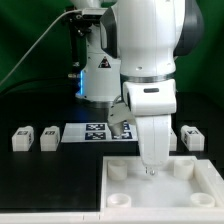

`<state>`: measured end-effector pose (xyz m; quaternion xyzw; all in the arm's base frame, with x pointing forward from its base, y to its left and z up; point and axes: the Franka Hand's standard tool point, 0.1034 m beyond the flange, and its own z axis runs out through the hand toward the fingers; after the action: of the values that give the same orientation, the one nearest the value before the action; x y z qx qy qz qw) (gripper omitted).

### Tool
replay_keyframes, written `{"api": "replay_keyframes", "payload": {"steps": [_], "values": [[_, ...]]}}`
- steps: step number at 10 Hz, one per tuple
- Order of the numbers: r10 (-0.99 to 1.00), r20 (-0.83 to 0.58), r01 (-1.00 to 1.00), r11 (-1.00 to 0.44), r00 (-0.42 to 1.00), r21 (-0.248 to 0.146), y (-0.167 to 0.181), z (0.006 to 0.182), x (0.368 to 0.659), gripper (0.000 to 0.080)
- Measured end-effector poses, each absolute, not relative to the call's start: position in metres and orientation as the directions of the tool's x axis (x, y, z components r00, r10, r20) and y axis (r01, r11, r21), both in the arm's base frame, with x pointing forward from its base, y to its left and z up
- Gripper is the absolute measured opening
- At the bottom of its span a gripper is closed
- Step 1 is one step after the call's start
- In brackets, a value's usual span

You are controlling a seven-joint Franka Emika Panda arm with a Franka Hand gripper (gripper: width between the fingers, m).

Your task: Assemble one leg

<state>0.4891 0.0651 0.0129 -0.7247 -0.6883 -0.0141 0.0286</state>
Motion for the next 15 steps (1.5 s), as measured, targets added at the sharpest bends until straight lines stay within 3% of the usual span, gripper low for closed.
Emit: {"api": "replay_keyframes", "payload": {"steps": [1, 3, 7, 9, 12, 13, 15], "values": [[0.992, 0.058, 0.993, -0.112, 0.113, -0.022, 0.067, 0.015, 0.489, 0.0649], [0.971, 0.052, 0.972, -0.233, 0.233, -0.001, 0.088, 0.041, 0.48, 0.0649], [0.709, 0.075, 0.711, -0.703, 0.702, -0.003, 0.142, 0.075, 0.472, 0.0649], [0.602, 0.084, 0.605, -0.796, 0.794, -0.019, 0.156, 0.073, 0.465, 0.0649], [0.307, 0.102, 0.315, -0.946, 0.946, -0.076, 0.15, 0.067, 0.461, 0.0649], [0.158, 0.087, 0.167, -0.981, 0.984, -0.1, 0.152, 0.066, 0.459, 0.0649], [0.042, 0.001, 0.042, -0.993, 0.999, -0.107, 0.168, 0.053, 0.437, 0.0649]]}}
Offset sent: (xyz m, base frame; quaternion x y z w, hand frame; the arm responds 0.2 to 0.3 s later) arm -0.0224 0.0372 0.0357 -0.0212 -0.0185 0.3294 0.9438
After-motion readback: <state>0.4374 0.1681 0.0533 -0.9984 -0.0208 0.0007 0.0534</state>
